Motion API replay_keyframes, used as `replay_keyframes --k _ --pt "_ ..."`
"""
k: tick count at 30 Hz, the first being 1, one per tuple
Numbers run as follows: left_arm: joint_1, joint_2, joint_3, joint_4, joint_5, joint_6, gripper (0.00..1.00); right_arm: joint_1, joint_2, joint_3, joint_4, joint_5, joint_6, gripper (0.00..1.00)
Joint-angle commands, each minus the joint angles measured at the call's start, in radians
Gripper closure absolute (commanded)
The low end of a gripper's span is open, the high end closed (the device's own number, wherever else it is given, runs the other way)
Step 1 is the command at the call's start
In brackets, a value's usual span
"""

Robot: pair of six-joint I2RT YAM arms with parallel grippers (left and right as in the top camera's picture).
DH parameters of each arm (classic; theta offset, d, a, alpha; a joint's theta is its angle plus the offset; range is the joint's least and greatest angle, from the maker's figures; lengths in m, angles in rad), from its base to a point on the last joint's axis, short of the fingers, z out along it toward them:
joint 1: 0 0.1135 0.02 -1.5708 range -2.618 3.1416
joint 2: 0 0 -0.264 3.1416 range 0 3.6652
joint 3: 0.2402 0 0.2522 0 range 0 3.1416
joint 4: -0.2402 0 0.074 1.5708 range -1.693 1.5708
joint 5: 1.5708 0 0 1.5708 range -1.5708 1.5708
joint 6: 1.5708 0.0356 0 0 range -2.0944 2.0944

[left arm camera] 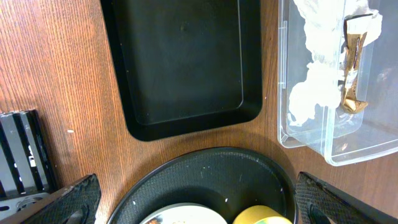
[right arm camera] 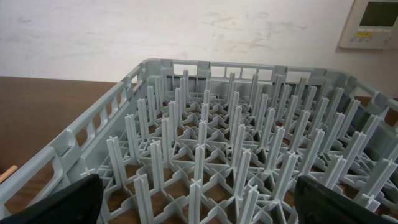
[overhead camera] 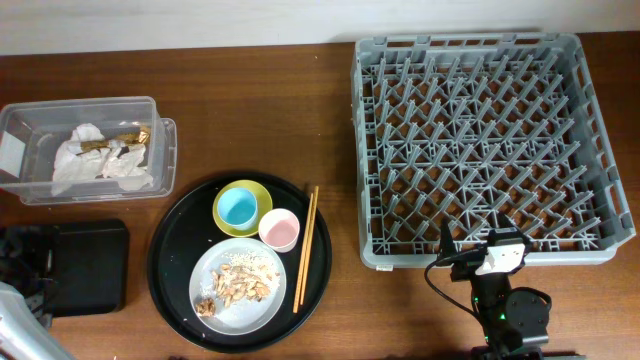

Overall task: Sort waste into correct bins and load items into the dishwasher rack
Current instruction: 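Reach the right gripper to the pink cup and grasp it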

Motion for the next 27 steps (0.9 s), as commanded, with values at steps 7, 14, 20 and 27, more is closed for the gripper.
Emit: replay_keyframes --k 7,14,20,27 --pt "0.005 -0.002 -0.002 -0.001 -0.008 -0.012 0.01 -0.005 -0.007 -0.008 0.237 -0.777 1.052 0.02" --pt "0.005 -0.002 -0.002 -0.001 -0.009 -0.012 0.01 -0.005 0.37 0.749 -0.22 -0.603 0.616 0.02" --pt "0.005 -0.002 -0.002 -0.001 -0.008 -0.012 0.01 0.483 1.294 1.735 -1.219 -0.233 0.178 0.02" --pt "0.005 -0.002 -0.002 -0.001 -0.008 -0.012 0.01 0.795 1.866 1.74 -1.021 -0.28 0.199 0.33"
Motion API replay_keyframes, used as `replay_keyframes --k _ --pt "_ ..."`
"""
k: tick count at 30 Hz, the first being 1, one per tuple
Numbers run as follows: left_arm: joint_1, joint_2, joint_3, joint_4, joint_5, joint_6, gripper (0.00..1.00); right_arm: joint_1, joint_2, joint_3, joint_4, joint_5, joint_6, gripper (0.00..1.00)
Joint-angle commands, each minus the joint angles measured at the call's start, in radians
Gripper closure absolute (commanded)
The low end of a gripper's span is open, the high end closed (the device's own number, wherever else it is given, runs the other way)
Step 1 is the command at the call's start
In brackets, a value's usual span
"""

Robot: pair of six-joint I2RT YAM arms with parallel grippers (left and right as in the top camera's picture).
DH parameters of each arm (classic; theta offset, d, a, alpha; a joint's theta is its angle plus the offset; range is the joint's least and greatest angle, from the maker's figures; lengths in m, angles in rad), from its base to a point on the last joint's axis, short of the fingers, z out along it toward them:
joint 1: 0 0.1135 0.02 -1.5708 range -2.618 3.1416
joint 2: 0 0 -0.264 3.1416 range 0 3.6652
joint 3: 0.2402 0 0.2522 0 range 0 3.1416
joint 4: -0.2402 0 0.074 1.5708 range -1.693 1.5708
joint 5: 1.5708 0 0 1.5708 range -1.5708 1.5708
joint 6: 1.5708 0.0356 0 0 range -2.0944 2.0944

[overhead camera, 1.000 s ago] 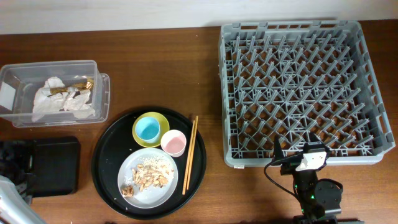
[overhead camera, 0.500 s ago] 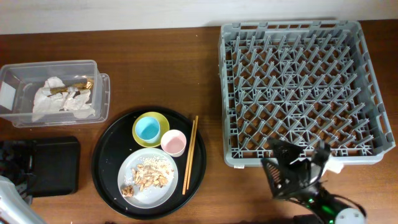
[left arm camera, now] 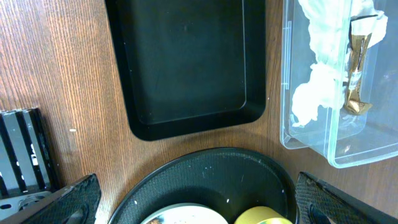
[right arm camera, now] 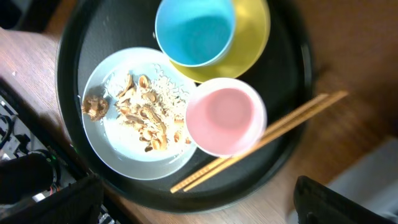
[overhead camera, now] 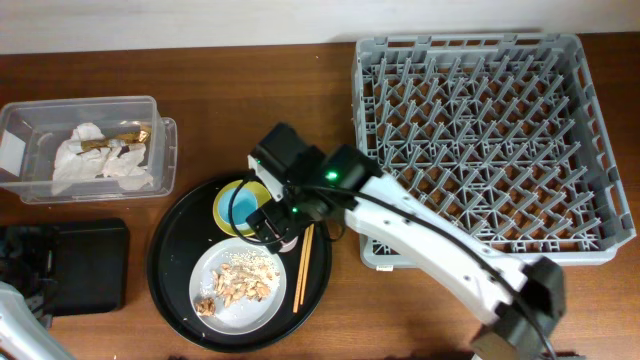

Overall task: Sort waste into correct bins and load items into the dishwasher rack
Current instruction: 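Reach the right gripper to the pink cup and grasp it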

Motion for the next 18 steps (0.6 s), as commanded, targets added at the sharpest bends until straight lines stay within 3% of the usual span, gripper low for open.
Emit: replay_keyframes --k 1,3,7,12,16,18 --pt "0.0 -0.004 0.002 0.002 -0.005 -0.01 0.01 0.004 0.09 0.006 0.022 -0.089 -0.002 0.5" --pt "0.0 -0.004 0.002 0.002 -0.005 -0.01 0.01 0.03 0.138 0.006 0.067 -0.042 0.0 0.55" --pt "0.0 -0.004 0.002 0.002 -0.005 -0.01 0.01 0.145 0.212 0.005 0.115 0.279 0.1 0.55" --pt "0.0 -0.004 0.002 0.002 -0.005 -0.01 0.01 0.183 0.281 0.003 0.148 0.275 0.145 0.56" --pt "0.0 -0.004 0.002 0.002 -0.005 -0.01 0.01 0.192 0.304 0.005 0.148 0.299 0.145 0.7" --pt "0.0 -0.004 0.002 0.002 -0.005 -0.01 0.01 0.191 0.303 0.032 0.121 0.305 0.146 0.88"
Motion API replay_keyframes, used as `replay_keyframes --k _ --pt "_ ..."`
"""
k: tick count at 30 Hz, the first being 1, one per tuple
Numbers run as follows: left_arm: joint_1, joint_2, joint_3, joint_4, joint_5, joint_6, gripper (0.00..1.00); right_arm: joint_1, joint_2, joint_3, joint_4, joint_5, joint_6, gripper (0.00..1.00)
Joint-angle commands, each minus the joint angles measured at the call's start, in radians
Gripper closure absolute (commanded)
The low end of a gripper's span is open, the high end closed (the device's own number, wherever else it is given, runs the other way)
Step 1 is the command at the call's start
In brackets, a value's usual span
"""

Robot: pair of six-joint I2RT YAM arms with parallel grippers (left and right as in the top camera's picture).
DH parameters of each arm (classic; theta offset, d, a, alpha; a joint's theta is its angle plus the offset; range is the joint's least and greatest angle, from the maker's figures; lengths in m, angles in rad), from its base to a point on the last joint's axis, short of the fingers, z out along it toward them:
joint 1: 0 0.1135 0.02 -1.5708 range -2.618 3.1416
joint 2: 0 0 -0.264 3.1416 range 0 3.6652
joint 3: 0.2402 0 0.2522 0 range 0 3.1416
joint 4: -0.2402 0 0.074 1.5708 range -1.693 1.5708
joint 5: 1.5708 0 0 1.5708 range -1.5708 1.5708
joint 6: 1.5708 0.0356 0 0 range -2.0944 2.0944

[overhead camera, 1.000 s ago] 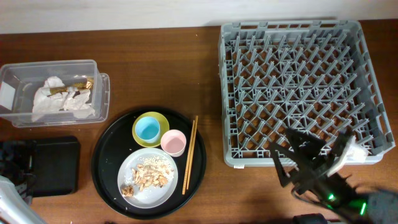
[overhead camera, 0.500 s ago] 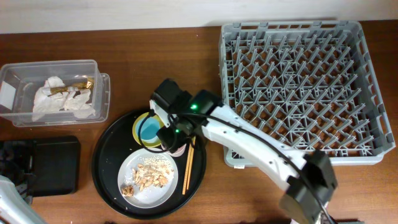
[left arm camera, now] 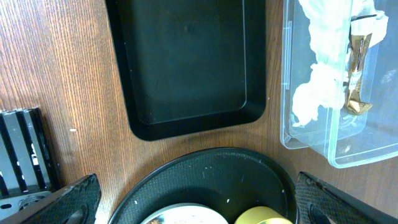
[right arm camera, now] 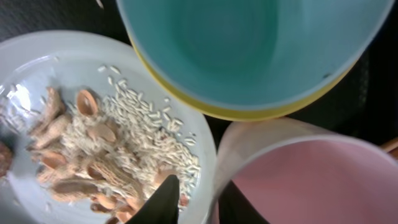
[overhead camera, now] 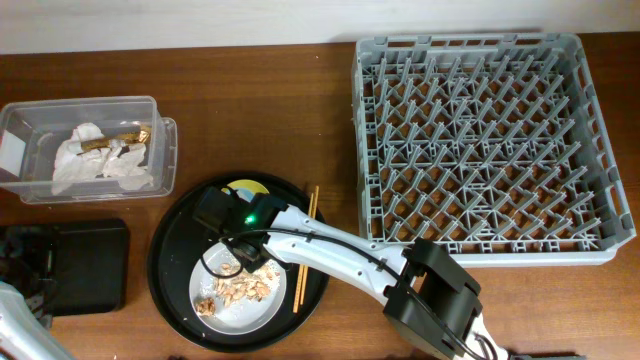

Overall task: Sort waste into correct bins and load items into the dishwasher rack
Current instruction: 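Reach the right gripper to the pink cup and grasp it, then place the pink cup upside down in the dish rack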

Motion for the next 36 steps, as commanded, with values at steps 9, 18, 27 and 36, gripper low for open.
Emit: replay_keyframes --k 9,18,27,36 --pt "0.0 -0.004 0.002 0.002 -0.005 -0.01 0.01 -0.333 -0.058 0.817 -0.649 0.043 -0.013 0.96" --pt "0.0 -0.004 0.002 0.002 -0.005 -0.01 0.01 -1.268 0.013 0.568 -0.546 -1.293 -0.551 0.96" --pt "0.0 -0.004 0.002 0.002 -0.005 -0.01 0.01 -1.277 0.033 -0.055 0.358 -1.448 0.095 0.95" --pt "0.0 -0.004 0.002 0.002 -0.005 -0.01 0.01 -1.361 0.063 -0.083 0.332 -1.334 0.085 0.83"
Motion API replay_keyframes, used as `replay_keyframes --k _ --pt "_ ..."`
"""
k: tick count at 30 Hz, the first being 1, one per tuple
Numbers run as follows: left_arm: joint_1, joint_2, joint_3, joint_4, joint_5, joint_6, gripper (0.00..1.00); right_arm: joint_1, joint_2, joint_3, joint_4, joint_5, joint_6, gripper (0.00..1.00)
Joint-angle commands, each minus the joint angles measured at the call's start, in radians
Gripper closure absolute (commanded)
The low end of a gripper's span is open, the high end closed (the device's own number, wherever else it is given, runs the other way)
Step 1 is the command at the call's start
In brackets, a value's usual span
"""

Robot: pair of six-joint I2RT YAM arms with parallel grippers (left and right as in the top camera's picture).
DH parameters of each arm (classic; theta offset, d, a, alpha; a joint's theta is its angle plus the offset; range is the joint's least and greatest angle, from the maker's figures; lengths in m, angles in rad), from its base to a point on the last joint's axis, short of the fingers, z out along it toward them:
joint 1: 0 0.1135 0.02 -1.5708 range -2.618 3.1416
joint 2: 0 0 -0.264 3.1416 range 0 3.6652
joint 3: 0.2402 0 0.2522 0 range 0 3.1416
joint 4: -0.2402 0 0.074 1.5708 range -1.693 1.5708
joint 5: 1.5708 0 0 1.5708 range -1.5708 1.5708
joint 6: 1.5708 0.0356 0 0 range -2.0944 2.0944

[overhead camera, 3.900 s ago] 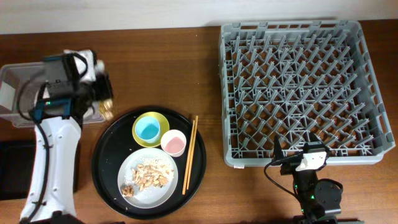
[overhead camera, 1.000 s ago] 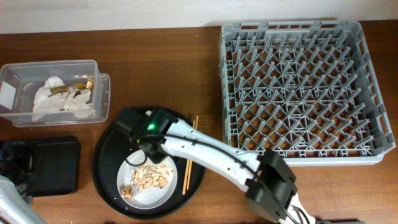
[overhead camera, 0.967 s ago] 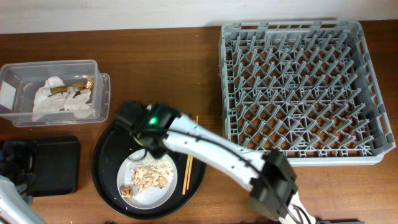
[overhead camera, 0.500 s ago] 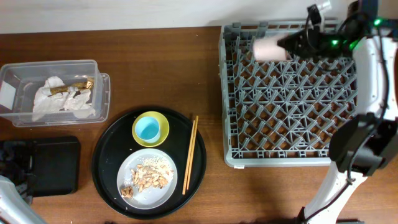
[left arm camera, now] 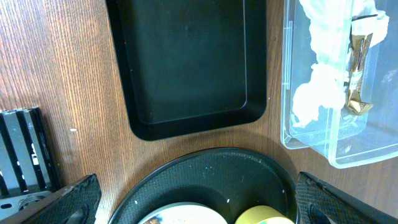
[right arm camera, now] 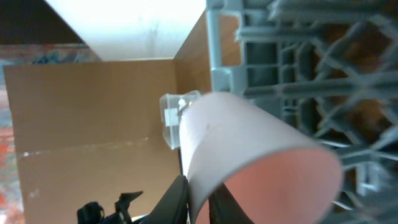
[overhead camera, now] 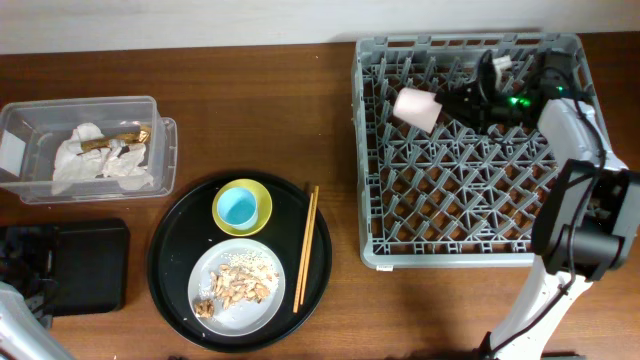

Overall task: Sort waste into correct bins and load items into the dishwasher rack
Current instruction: 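Place the pink cup upside down in the dish rack, then grasp the blue cup with the right gripper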

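My right gripper (overhead camera: 443, 105) is shut on the rim of the pink cup (overhead camera: 412, 107). It holds the cup tipped on its side over the far left part of the grey dishwasher rack (overhead camera: 470, 250). In the right wrist view the pink cup (right arm camera: 249, 149) fills the frame, with one finger inside the rim and one outside. The round black tray (overhead camera: 170, 250) holds a blue cup on a yellow saucer (overhead camera: 241, 207), a plate of food scraps (overhead camera: 237, 283) and chopsticks (overhead camera: 304, 255). My left gripper (left arm camera: 199, 214) is open above the round tray's (left arm camera: 211, 174) edge.
A clear bin (overhead camera: 85, 150) with crumpled tissue and a wrapper stands at the far left. A black rectangular tray (overhead camera: 90, 265) lies in front of it. The left arm's base sits in the near left corner.
The right gripper was on the pink cup's rim on the round tray. Now it holds that cup on its side over the rack's far left. The left gripper has not moved.
The right arm rested at the rack's front edge with the pink cup on the round tray. Then it hung open above the dishes. Then its fingers straddled the cup's rim beside the plate. Now the cup is off the tray and over the rack.
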Motion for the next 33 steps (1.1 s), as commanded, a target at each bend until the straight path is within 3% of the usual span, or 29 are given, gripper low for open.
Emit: replay_keyframes --k 1,6,9,11,12,13,18,21,24,30,31,33 --pt "-0.001 -0.004 0.003 0.002 -0.005 -0.01 0.01 -0.075 0.016 -0.001 -0.002 0.026 -0.004 0.82" --pt "-0.001 -0.004 0.003 0.002 -0.005 -0.01 0.01 -0.143 -0.132 0.003 -0.04 0.133 -0.008 0.78" --pt "-0.001 -0.004 0.003 0.002 -0.005 -0.01 0.01 -0.077 -0.418 0.003 -0.238 0.554 -0.123 0.78" --pt "-0.001 -0.004 0.003 0.002 -0.005 -0.01 0.01 0.101 -0.555 0.003 -0.298 0.589 -0.139 0.67" --pt "-0.001 -0.004 0.003 0.002 -0.005 -0.01 0.01 0.245 -0.588 0.003 -0.296 0.596 -0.139 0.56" --pt "-0.001 -0.004 0.003 0.002 -0.005 -0.01 0.01 0.489 -0.573 0.002 -0.265 0.705 -0.139 0.54" --pt "-0.001 -0.004 0.003 0.002 -0.005 -0.01 0.01 1.123 -0.321 0.002 -0.132 1.363 -0.059 0.55" --pt "-0.001 -0.004 0.003 0.002 -0.005 -0.01 0.01 1.309 -0.161 0.002 0.014 1.565 -0.062 0.55" --pt "-0.001 -0.004 0.003 0.002 -0.005 -0.01 0.01 1.348 -0.082 0.002 0.139 1.566 -0.14 0.55" --pt "-0.001 -0.004 0.003 0.002 -0.005 -0.01 0.01 1.35 -0.014 0.002 0.158 1.536 -0.139 0.6" --pt "-0.001 -0.004 0.003 0.002 -0.005 -0.01 0.01 1.35 -0.014 0.002 0.158 1.536 -0.139 0.66" --pt "-0.001 -0.004 0.003 0.002 -0.005 -0.01 0.01 1.35 -0.016 0.005 0.156 1.536 -0.139 0.87"
